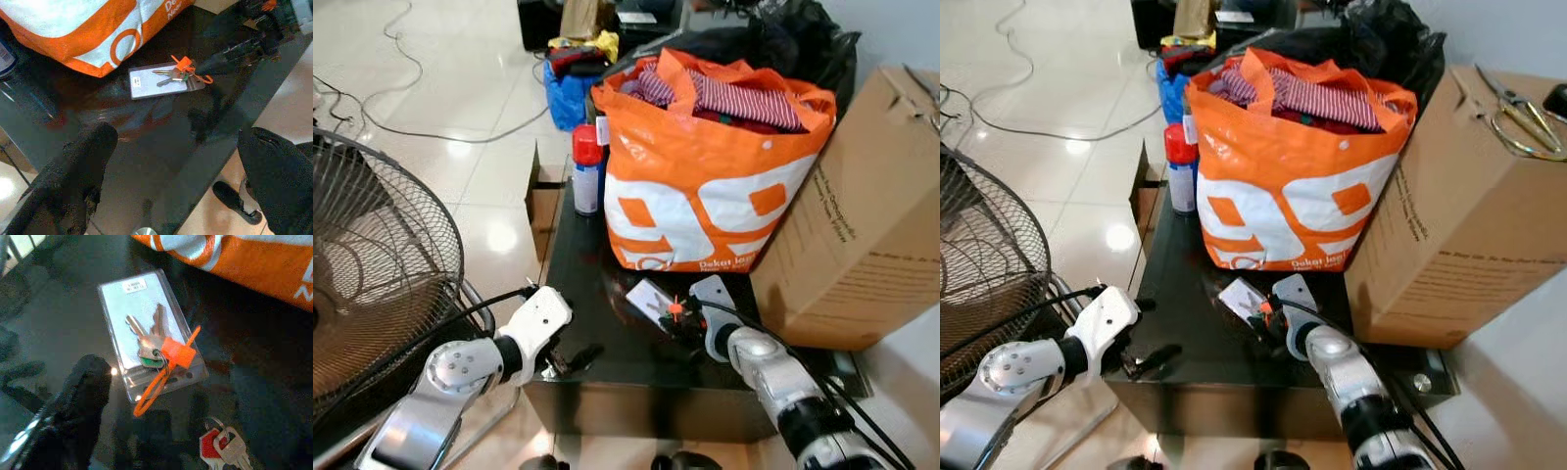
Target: Hang keys on a hook
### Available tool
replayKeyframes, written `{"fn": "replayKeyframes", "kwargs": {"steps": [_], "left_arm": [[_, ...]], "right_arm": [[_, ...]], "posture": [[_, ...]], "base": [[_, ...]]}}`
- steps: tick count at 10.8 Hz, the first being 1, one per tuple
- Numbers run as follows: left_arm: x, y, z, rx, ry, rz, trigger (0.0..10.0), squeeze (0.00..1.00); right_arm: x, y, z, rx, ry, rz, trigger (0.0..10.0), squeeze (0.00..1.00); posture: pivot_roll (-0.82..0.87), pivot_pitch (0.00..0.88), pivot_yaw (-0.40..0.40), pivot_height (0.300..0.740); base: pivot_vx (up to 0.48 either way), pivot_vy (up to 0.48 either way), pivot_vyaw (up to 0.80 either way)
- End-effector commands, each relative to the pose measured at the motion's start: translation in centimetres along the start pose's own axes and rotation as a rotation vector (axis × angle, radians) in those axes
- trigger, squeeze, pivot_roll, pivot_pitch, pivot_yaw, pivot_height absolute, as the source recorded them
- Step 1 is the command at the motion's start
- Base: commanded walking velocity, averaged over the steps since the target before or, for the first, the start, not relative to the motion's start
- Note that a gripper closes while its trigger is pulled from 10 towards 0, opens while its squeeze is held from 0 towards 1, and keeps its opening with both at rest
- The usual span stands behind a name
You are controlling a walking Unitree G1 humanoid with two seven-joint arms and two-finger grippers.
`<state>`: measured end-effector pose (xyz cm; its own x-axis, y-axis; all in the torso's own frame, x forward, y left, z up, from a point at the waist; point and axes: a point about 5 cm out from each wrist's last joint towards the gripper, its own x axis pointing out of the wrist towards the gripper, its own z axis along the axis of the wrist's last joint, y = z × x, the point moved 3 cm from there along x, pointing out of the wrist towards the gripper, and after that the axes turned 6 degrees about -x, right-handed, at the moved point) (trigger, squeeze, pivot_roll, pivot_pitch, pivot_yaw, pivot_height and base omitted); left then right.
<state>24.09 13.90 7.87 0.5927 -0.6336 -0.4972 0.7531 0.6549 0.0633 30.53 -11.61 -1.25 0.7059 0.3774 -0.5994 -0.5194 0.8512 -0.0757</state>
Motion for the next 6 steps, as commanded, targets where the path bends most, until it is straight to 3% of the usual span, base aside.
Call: {"fn": "replayKeyframes", "kwargs": {"steps": [1,2,6], "left_arm": [[-0.3,0.0,0.3,0.002,-0.008,-0.003,10.0,0.0],[-0.5,0.0,0.8,-0.008,-0.015,-0.024,10.0,0.0],[-0.6,0.2,2.9,-0.055,-0.053,-0.082,10.0,0.0]], "right_arm": [[-0.1,-0.4,-0.3,0.004,0.005,-0.021,2.8,0.0],[0.1,-1.1,-0.9,-0.006,0.043,-0.06,0.8,0.0],[-0.1,-2.5,-1.4,0.003,0.054,-0.103,0.4,0.0]], "posture": [[-0.03,0.123,-0.06,0.74],[-0.03,0.13,-0.052,0.74],[-0.02,0.128,-0.036,0.74]], "base": [[0.0,0.0,0.0],[0.0,0.0,0.0],[0.0,0.0,0.0]]}}
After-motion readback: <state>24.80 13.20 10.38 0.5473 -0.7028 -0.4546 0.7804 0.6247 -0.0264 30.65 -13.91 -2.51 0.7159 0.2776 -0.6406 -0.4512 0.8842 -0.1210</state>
